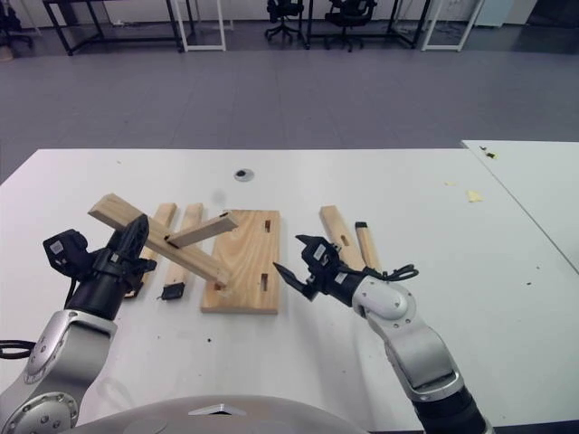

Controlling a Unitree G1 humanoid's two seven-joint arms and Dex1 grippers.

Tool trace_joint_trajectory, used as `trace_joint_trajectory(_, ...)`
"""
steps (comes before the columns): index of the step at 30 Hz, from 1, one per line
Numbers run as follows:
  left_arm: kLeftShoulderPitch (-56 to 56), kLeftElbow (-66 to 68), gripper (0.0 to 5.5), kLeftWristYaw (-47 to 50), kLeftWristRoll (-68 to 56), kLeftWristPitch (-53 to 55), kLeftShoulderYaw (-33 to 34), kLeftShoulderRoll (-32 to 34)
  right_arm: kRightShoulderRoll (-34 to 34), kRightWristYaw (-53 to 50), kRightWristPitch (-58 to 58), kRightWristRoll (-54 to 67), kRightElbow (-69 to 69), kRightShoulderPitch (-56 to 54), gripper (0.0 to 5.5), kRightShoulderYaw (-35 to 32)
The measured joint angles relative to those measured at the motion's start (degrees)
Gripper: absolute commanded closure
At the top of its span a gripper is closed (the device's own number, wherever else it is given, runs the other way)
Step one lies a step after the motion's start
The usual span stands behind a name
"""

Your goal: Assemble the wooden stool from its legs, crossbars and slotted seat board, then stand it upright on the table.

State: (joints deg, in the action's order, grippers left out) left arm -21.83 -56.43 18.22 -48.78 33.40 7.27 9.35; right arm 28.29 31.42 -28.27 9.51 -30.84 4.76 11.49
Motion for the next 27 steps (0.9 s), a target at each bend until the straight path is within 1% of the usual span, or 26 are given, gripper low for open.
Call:
trace_joint_trajectory(6,-2.3,-3.4,4.48,2.5,0.1,1.1,-0.8,0.5,0.5,0.9,-0.2,-0.1,-0.8,-0.1,1.77,0.3)
trace_joint_trajectory(9,-3.0,-3.7,4.48,3.6,4.0,-0.3,-2.4,0.8,0.5,1.1,-0.8,-0.1,-0.8,-1.2,1.77,0.3)
trace_joint_trajectory(15,-2.8,-3.7,4.48,4.1,12.4,-2.2,-8.7,0.3,1.4,2.3,-2.1,-0.2,-0.8,-2.7,1.77,0.5)
trace_joint_trajectory(17,-2.1,-3.7,4.48,4.0,16.8,-2.6,-12.2,0.3,2.5,3.3,-2.4,-0.2,-0.8,-3.0,1.77,0.5)
trace_joint_trajectory(21,-0.4,-3.7,4.48,4.9,27.6,-2.5,-22.3,2.1,4.4,4.7,-2.6,-0.3,-0.8,-4.7,1.77,0.4)
trace_joint_trajectory(23,-0.4,-3.7,4.48,5.7,33.5,-2.3,-27.7,2.8,6.3,5.9,-3.0,-0.2,-0.8,-4.9,1.77,-0.6)
trace_joint_trajectory(24,-0.9,-3.7,4.48,6.6,36.5,-0.6,-31.5,3.2,7.7,6.8,-3.1,-0.2,-0.8,-5.8,1.77,-1.6)
trace_joint_trajectory(27,-1.0,-2.7,4.48,7.6,42.7,-0.4,-37.6,1.9,9.4,8.4,-3.1,-0.2,-0.7,-6.7,1.77,-2.1)
